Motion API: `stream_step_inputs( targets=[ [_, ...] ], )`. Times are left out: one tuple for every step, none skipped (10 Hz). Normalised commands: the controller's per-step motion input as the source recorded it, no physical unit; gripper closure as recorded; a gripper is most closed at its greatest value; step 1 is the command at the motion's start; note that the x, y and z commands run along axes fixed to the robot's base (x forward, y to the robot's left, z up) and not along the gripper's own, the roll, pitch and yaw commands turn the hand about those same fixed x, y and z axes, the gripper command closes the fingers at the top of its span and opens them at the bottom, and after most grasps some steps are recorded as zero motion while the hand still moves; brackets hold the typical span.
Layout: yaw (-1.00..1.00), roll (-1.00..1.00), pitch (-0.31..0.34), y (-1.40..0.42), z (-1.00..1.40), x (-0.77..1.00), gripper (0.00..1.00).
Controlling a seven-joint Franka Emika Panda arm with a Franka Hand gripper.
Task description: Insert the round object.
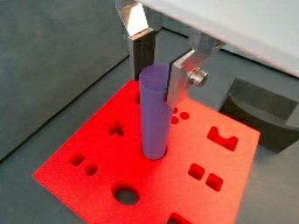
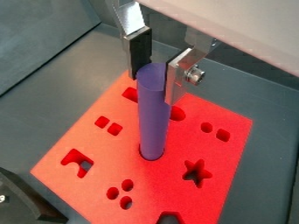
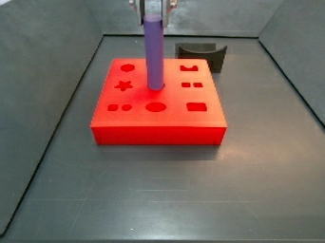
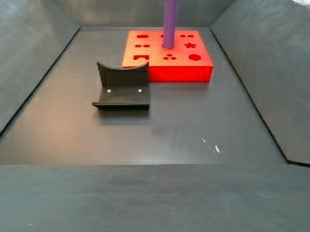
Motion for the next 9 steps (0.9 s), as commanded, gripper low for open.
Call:
stream_step_inputs(
  targets=[
    [0.0,0.0,-0.127,0.0,-0.56,0.0,1.0],
    [0.0,0.03,-0.146,0.01,-0.82,0.0,1.0],
    [0.0,0.01,-0.153,0.02,-0.91,0.0,1.0],
    [0.0,0.0,-0.159,0.05,-0.91,0.0,1.0],
    [0.0,0.0,-0.159,0.09,-0.89,0.01,1.0],
    [0.0,0.02,-0.129,0.16,-0.95,0.0,1.0],
    [0.0,0.02,-0.057,0.28,-1.0,0.0,1.0],
    [0.0,0.15,0.059,0.0,-0.17,0.0,1.0],
    [0.0,0.0,0.0,0.0,0.0,0.0,1.0]
  ],
)
